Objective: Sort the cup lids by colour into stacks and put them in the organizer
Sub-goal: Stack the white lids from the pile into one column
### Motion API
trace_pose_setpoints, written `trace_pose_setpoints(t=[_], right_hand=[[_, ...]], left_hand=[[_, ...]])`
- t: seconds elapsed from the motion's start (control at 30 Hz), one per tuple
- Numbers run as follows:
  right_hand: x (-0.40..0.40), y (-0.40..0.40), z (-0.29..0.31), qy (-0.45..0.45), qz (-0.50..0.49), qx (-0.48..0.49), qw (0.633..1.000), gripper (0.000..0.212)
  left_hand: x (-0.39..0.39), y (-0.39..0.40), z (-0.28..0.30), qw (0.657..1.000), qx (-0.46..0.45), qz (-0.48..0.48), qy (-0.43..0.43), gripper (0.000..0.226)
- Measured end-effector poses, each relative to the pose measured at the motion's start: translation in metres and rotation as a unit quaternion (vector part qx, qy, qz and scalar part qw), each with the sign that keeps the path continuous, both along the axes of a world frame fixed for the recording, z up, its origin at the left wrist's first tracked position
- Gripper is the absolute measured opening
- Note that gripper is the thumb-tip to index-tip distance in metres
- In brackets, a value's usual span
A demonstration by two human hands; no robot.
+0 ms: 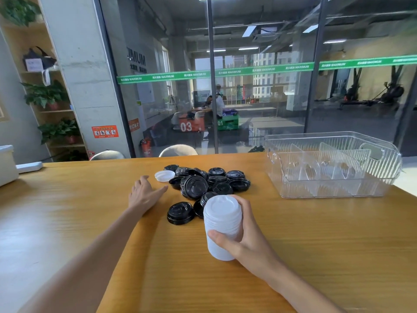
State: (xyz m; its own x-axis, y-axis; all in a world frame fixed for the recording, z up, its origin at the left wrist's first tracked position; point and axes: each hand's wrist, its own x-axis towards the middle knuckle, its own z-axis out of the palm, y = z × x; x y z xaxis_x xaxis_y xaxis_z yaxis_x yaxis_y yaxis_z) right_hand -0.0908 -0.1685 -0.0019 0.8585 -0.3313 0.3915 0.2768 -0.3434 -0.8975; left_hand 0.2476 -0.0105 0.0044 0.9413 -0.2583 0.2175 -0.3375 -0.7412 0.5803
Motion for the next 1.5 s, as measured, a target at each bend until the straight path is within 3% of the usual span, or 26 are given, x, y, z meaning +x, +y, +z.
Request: trace_pose_setpoints(t=[0.23, 0.63, 0.83, 1.17, 1.5], right_hand=[[-0.002, -0.002, 0.001, 0.008, 0.003, 0.009, 1.0, 0.076], [-0.001, -0.002, 0.001, 0.014, 0.001, 0.016, 1.0, 0.073], [-0.001, -0.002, 0.001, 0.014, 0.003, 0.017, 1.0, 0.074], [-0.001, -0.002, 0.0, 0.017, 0.006, 0.017, 1.0, 0.074], [-0.001, -0.003, -0.001, 0.017, 0.014, 0.018, 1.0, 0.074]], left_hand=[[0.022, -0.027, 0.011, 1.0, 0.002, 0.002, -0.001, 0.108], [0.037, -0.046, 0.002, 1.0, -0.019, 0.001, -0.001, 0.092], [0.038, -0.045, 0.001, 0.999, 0.022, -0.015, -0.02, 0.068], [0.028, -0.039, 0.001, 0.999, -0.034, 0.021, -0.016, 0.03], [0.02, -0.024, 0.004, 0.994, -0.099, 0.014, -0.046, 0.024]])
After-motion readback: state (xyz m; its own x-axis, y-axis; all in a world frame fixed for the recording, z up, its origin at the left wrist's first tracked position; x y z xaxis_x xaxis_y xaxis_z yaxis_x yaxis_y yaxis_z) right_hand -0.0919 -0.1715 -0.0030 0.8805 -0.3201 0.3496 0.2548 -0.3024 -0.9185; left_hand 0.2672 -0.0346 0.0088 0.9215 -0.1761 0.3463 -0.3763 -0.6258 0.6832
